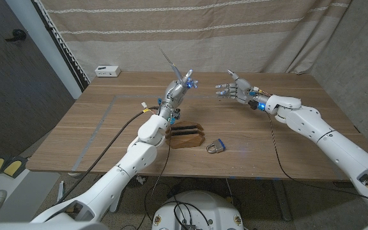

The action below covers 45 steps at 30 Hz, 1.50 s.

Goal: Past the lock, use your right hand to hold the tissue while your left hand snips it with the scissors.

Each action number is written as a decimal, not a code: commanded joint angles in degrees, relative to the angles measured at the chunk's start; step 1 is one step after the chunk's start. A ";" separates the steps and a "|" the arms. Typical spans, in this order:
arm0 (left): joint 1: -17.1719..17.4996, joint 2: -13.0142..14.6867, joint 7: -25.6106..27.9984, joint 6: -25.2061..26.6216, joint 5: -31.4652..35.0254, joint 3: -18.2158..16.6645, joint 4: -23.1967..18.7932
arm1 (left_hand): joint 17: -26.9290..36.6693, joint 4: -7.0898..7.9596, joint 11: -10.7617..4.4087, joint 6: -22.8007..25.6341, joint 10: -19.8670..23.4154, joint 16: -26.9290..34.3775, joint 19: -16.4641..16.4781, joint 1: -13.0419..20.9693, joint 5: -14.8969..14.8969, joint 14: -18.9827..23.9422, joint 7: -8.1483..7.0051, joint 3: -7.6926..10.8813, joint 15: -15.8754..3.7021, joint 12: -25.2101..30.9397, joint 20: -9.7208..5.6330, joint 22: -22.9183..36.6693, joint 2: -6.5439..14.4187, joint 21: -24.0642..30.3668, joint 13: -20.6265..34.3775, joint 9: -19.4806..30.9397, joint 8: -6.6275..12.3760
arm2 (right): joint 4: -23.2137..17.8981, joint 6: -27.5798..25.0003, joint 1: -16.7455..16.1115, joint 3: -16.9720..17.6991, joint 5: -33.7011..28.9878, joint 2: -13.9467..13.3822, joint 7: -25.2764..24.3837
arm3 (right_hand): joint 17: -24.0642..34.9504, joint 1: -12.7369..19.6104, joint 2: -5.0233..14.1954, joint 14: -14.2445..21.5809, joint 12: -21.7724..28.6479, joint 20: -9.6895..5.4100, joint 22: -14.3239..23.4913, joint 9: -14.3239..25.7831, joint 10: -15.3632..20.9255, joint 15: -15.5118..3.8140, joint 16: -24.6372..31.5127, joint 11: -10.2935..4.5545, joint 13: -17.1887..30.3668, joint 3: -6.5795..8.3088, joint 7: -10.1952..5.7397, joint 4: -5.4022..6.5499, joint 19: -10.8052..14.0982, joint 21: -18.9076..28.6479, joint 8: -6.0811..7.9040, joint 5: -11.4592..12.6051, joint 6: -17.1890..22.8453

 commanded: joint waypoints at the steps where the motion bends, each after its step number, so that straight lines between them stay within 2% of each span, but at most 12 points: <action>1: 1.54 -2.54 6.40 0.24 0.77 -0.68 -0.93 | -0.01 1.20 -2.20 2.59 4.83 6.21 2.59 0.24 0.31 1.74 2.22 -1.47 -8.31 13.90 -1.69 0.50 -0.75 1.44 0.25 -0.30 4.79 | -1.12 0.05 -0.70 0.42 0.17 -0.69 -0.68 | -0.09 -0.38 0.02 -0.16 -0.53 0.40 0.25 0.05 -0.56 -1.65 -0.26 -0.40 -0.04 -0.66 0.02 -0.04 0.19 -0.16 0.18 0.38 -0.41; 4: 1.88 -2.72 7.79 0.72 1.07 -0.79 -1.37 | 0.08 1.85 -2.26 2.57 5.60 9.37 5.26 -0.17 0.55 3.40 2.98 -1.63 -8.29 16.38 -2.28 0.77 -1.62 2.70 0.24 -0.72 7.46 | -1.31 -0.06 -0.69 0.46 0.24 -0.79 -0.74 | -0.11 -0.41 0.00 -0.37 -0.67 0.45 0.25 0.05 -0.66 -1.65 -0.36 -0.43 -0.16 -0.70 0.05 -0.07 0.16 -0.27 0.18 0.40 -0.46; 5: 1.93 -2.79 7.77 0.65 0.92 -0.83 -1.37 | 0.08 2.17 -2.20 2.88 5.94 10.71 5.41 -0.37 0.71 4.05 3.59 -1.61 -8.25 16.57 -2.45 1.10 -1.85 3.02 0.23 -0.36 9.29 | -1.39 -0.06 -0.69 0.47 0.22 -0.82 -0.80 | -0.11 -0.42 0.00 -0.47 -0.68 0.45 0.25 0.05 -0.64 -1.60 -0.40 -0.41 -0.18 -0.71 0.07 -0.07 0.17 -0.28 0.18 0.40 -0.48; 10: 1.96 -2.65 8.42 0.83 1.26 -0.97 -1.60 | 0.14 2.82 -2.30 2.68 7.01 12.83 6.30 -1.17 0.93 4.98 4.25 -1.81 -8.18 16.78 -2.40 1.40 -2.54 3.63 0.28 -0.94 11.08 | -1.60 -0.46 -0.47 0.45 0.28 -0.97 -0.89 | -0.13 -0.47 -0.02 -0.40 -0.82 0.56 0.25 0.05 -0.70 -1.56 -0.39 -0.36 -0.31 -0.76 0.03 -0.08 0.14 -0.40 0.16 0.42 -0.57; 14: 1.98 -2.10 9.28 1.71 1.77 -1.12 -2.54 | 0.16 3.73 -2.29 2.54 8.73 15.74 6.62 -2.99 0.99 5.66 5.16 -2.18 -8.08 16.86 -2.59 1.74 -4.54 4.03 0.32 -2.01 13.42 | -1.57 -0.45 -0.23 0.40 0.09 -1.09 -0.85 | -0.15 -0.56 -0.08 -0.60 -1.01 0.64 0.25 0.05 -0.80 -1.49 -0.49 -0.36 -0.47 -0.84 0.12 -0.09 0.17 -0.53 0.16 0.43 -0.65; 18: 1.85 -1.30 9.28 2.61 2.08 -1.10 -3.50 | 0.11 4.73 -2.15 2.56 9.60 19.05 7.77 -6.63 0.23 5.73 6.35 -2.64 -7.93 16.76 -2.93 1.17 -7.29 4.07 0.32 -3.89 15.83 | -1.32 -0.31 0.03 0.26 -0.14 -1.04 -0.68 | -0.17 -0.63 -0.12 -0.72 -1.13 0.73 0.26 0.05 -0.86 -1.39 -0.55 -0.44 -0.57 -0.90 0.14 -0.10 0.09 -0.65 0.16 0.45 -0.70; 23: 1.43 0.01 9.10 3.97 2.55 -1.17 -4.86 | 0.04 5.32 -1.72 1.22 8.17 22.03 8.52 -12.03 -1.41 3.68 8.02 -3.00 -7.61 16.62 -2.44 0.04 -8.27 3.36 0.33 -4.28 17.97 | -0.71 -0.07 0.43 0.24 -0.01 -0.56 -0.46 | -0.19 -0.72 -0.15 -0.78 -1.29 0.95 0.26 0.05 -0.94 -1.37 -0.59 -0.29 -0.70 -0.97 0.16 -0.09 0.07 -0.78 0.07 0.46 -1.00; 28: 0.91 2.31 7.79 6.78 1.81 -1.45 -6.33 | -0.05 5.47 -1.00 -0.54 5.18 23.62 8.54 -16.24 -2.95 1.11 9.17 -3.09 -7.50 16.51 -0.82 -0.95 -8.37 2.42 0.33 -3.65 17.97 | 0.03 0.53 1.06 0.17 -0.26 -0.11 -0.18 | -0.21 -0.82 -0.19 -0.85 -1.40 1.05 0.26 0.05 -0.92 -1.24 -0.64 -0.31 -0.81 -1.04 0.24 -0.09 0.05 -0.90 0.01 0.48 -1.22; 32: 0.33 4.49 6.91 9.65 1.42 -1.63 -8.04 | -0.14 5.87 0.61 -1.73 2.17 25.48 8.42 -22.31 -5.10 -1.95 11.02 -3.11 -7.44 16.71 0.23 -1.75 -8.38 1.25 0.37 -1.64 18.69 | 0.74 1.16 1.83 -0.08 -0.72 0.21 0.52 | -0.23 -0.93 -0.23 -0.97 -1.54 1.35 0.25 0.05 -0.95 -1.18 -0.70 -0.32 -0.92 -1.12 0.26 -0.08 -0.15 -1.10 -0.10 0.49 -1.61; 38: -0.66 7.09 4.43 12.01 0.54 -1.84 -9.69 | -2.25 5.73 1.49 -3.57 -0.06 24.67 8.05 -26.48 -6.76 -4.30 12.01 -3.06 -5.68 16.70 1.12 -1.68 -8.36 0.56 0.37 0.07 18.78 | 1.85 1.89 2.58 -0.23 -0.92 0.89 1.18 | -0.28 -1.21 -0.35 -1.35 -1.99 1.77 0.25 0.05 -1.49 -0.74 -0.90 -0.30 -1.09 -1.32 0.18 -0.04 -0.28 -1.42 -0.27 0.52 -2.34; 41: -0.91 8.40 3.96 13.24 0.69 -1.89 -10.73 | -5.46 5.76 2.08 -4.93 -2.54 22.10 7.27 -30.42 -8.26 -5.71 12.39 -3.06 -4.91 16.64 1.56 -1.61 -8.35 -0.27 0.35 1.34 18.72 | 2.00 2.08 2.61 -0.02 -0.71 1.12 1.13 | -0.29 -1.26 -0.36 -1.43 -2.01 1.79 0.25 0.05 -1.47 -0.72 -0.94 -0.37 -1.08 -1.36 0.11 -0.03 -0.26 -1.47 -0.30 0.53 -2.50; 45: -0.76 9.25 3.64 14.28 0.04 -2.16 -11.67 | -7.00 5.52 2.87 -5.84 -4.26 20.61 6.68 -32.17 -9.09 -6.94 12.56 -3.01 -4.31 16.56 2.21 -1.62 -8.31 -0.83 0.32 1.60 18.33 | 2.18 2.57 2.68 0.07 -0.94 0.99 1.43 | -0.31 -1.35 -0.39 -1.52 -2.13 1.86 0.25 0.05 -1.70 -0.72 -0.99 -0.29 -1.03 -1.42 0.08 -0.02 -0.25 -1.57 -0.36 0.55 -2.78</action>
